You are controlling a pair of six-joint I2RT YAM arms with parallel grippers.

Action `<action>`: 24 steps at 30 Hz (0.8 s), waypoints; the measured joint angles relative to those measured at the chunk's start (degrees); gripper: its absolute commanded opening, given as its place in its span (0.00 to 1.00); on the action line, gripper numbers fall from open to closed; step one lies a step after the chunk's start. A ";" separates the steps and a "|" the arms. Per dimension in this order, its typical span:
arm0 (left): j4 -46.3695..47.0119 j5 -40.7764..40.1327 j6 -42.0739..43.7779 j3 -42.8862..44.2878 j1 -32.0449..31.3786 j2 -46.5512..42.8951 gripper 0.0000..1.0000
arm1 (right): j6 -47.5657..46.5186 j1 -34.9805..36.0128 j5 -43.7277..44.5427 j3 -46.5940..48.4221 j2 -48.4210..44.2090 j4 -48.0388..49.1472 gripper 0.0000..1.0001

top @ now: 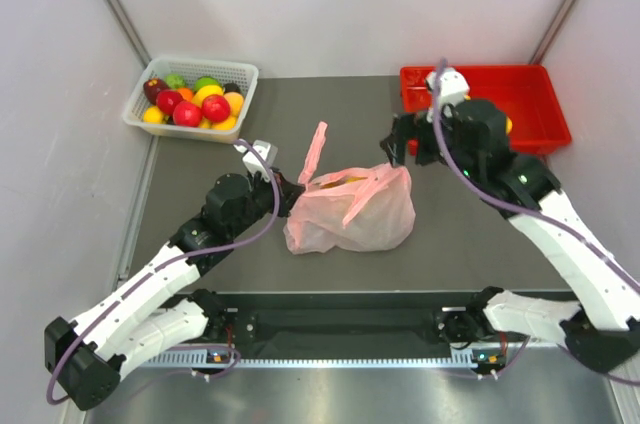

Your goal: Untie the knot of the plastic bag and take out the fruit

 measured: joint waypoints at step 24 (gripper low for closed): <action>0.28 4.50 0.17 0.04 0.02 -2.86 0.00 | -17.05 1.25 -14.53 5.33 27.85 -4.61 0.90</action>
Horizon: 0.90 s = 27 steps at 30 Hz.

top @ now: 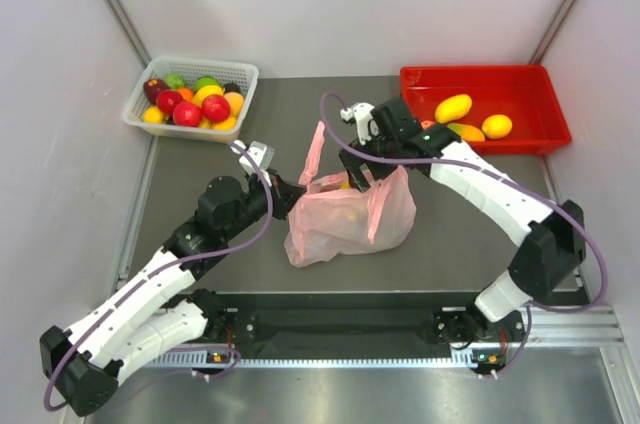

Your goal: Untie the knot of the plastic bag and take out the fruit

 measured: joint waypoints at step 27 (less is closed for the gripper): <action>10.99 -27.28 8.68 4.94 0.00 12.94 0.00 | 10.64 -4.44 19.08 17.94 4.61 7.06 0.00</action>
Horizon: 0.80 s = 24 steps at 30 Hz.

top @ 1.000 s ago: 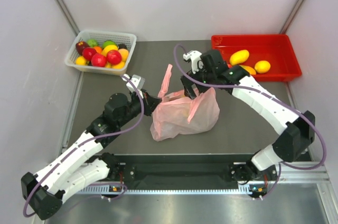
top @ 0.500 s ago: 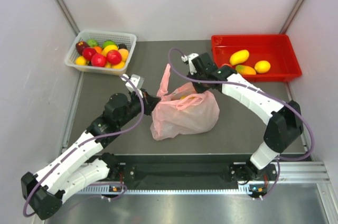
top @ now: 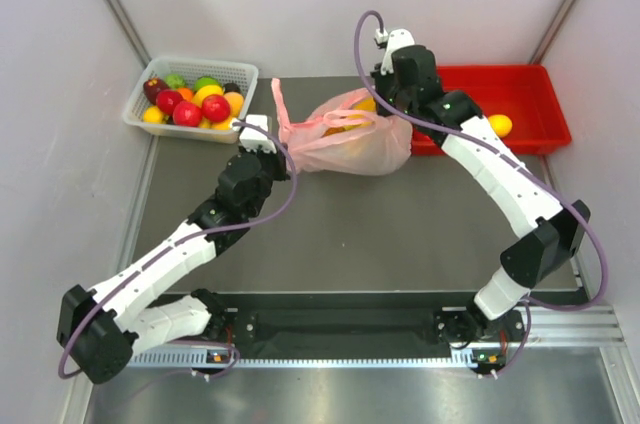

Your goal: Untie the knot of the plastic bag and take out the fruit

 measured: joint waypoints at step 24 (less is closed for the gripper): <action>-6.54 9.44 -8.26 -12.28 0.02 -20.41 0.99 | -2.84 -0.09 -17.84 -30.69 -10.73 15.10 0.00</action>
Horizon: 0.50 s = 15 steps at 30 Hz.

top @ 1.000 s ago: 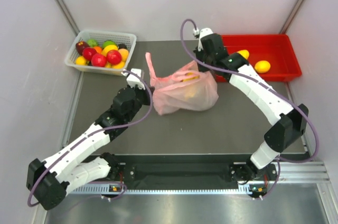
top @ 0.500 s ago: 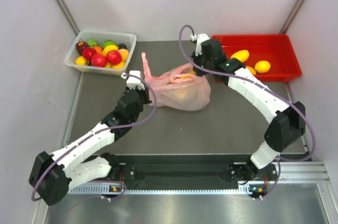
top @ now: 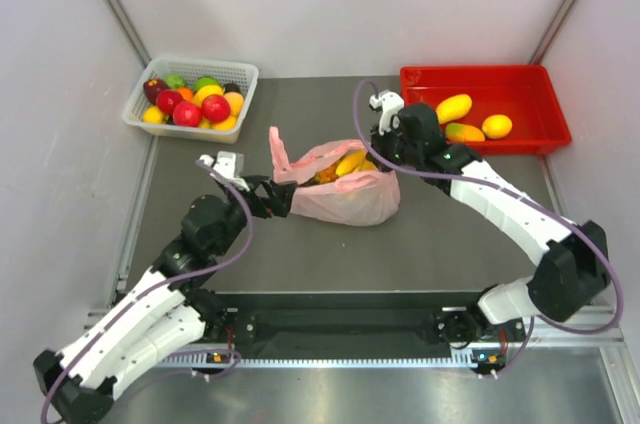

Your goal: Untie the knot of the plastic bag and take out the fruit

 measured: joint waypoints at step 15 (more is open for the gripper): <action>-15.63 14.86 16.06 38.38 0.04 23.28 0.99 | -4.26 0.07 -12.87 -0.42 -4.66 3.34 0.01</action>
